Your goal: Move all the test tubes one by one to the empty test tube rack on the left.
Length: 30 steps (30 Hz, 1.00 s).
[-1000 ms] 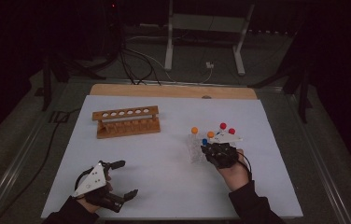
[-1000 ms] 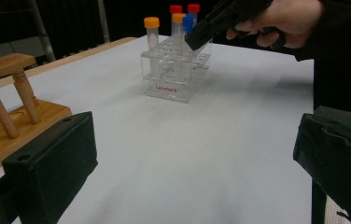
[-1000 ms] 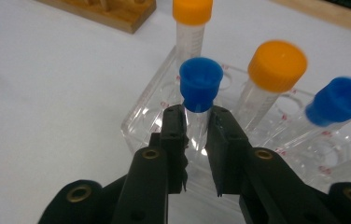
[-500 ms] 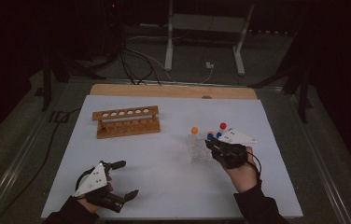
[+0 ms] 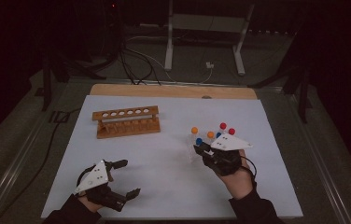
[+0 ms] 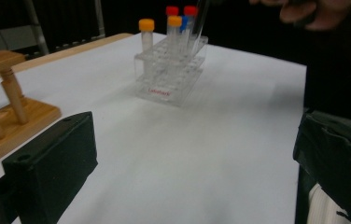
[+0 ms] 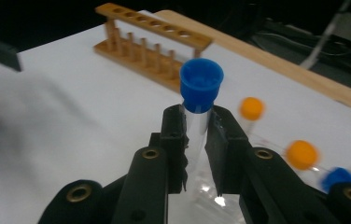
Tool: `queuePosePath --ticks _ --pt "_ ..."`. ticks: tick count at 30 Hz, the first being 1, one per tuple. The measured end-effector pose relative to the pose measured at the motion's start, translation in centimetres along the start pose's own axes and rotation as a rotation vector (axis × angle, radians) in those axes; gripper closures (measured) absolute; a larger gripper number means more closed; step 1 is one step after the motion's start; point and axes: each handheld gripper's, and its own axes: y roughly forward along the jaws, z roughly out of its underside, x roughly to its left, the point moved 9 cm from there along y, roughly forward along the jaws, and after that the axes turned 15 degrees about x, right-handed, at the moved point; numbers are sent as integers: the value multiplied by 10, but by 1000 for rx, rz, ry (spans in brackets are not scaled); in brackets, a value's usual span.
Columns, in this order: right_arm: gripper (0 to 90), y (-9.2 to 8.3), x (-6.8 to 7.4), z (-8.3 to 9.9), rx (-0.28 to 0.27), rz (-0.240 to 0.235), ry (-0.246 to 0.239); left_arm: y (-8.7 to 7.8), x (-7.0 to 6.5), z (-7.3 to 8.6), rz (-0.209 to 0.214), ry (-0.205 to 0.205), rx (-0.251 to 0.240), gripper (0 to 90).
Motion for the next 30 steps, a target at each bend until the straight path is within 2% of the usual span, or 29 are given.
queuePosePath --ticks 2,3,4,6,7,8,12,14,15,20,26,28,30 --pt "771 7 11 2 19 -25 -24 0 0 -5 2 -12 -8 4" --pt "771 7 11 2 19 -25 -24 0 0 -7 5 -9 -9 4" --pt "771 12 17 4 31 -38 -37 -1 -1 -9 14 -9 -7 4" --pt "771 14 19 4 34 -41 -40 -2 -3 -14 35 -7 5 4" --pt "771 19 26 7 47 -58 -54 -1 -4 -16 44 -2 12 5" --pt "771 19 26 7 47 -58 -54 -1 -4 -18 50 0 16 5" --pt "771 31 39 12 73 -78 -84 5 -5 -30 58 8 23 15" --pt "771 33 43 13 80 -88 -89 8 -6 -36 78 8 16 19" --pt "771 35 46 14 84 -93 -98 10 -5 -40 72 8 9 34" --pt "771 38 51 15 90 -108 -108 20 -7 -55 99 27 -4 55" --pt "771 40 57 16 93 -121 -120 34 -10 -68 125 46 6 89" --pt "771 41 59 16 96 -127 -120 38 -10 -72 131 46 -2 163" --pt "771 42 59 17 99 -128 -120 41 -10 -74 140 49 1 183"
